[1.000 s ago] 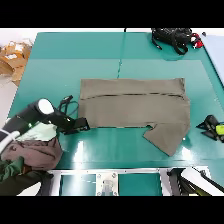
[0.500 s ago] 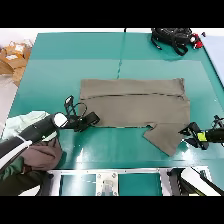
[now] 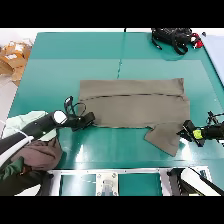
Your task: Fold the shirts.
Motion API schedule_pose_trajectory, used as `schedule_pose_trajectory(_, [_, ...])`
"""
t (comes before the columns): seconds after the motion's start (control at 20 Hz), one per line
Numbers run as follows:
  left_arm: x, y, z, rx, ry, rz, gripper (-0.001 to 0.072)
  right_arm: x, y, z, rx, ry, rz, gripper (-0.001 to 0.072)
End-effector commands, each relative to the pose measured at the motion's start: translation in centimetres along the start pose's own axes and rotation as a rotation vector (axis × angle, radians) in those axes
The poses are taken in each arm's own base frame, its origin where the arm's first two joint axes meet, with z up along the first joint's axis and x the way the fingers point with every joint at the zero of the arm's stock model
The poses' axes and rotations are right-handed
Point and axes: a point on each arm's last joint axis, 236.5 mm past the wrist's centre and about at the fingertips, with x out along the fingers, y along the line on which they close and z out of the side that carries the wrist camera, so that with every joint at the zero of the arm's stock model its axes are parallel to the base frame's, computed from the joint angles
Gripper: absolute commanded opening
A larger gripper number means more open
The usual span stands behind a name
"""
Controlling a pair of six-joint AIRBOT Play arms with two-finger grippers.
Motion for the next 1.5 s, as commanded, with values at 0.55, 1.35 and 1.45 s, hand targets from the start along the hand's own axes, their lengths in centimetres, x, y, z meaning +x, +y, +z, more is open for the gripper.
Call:
schedule_pose_trajectory(0.55, [-5.2, -5.4, 5.7, 0.314, -0.003, -0.012, 0.0025, -6.6, 10.4, 5.4, -0.13, -0.115, 0.169, 0.0014])
schedule_pose_trajectory(1.35, [3.4, -10.3, 25.8, 0.208, -0.202, -0.148, 0.0702, -0.1, 21.6, 27.0, -0.214, -0.203, 0.362, 0.0431])
schedule_pose_trajectory(1.45, [2.0, -10.3, 25.6, 0.217, -0.145, -0.155, 0.0702, -2.5, 20.4, 27.5, -0.308, -0.213, 0.351, 0.0546])
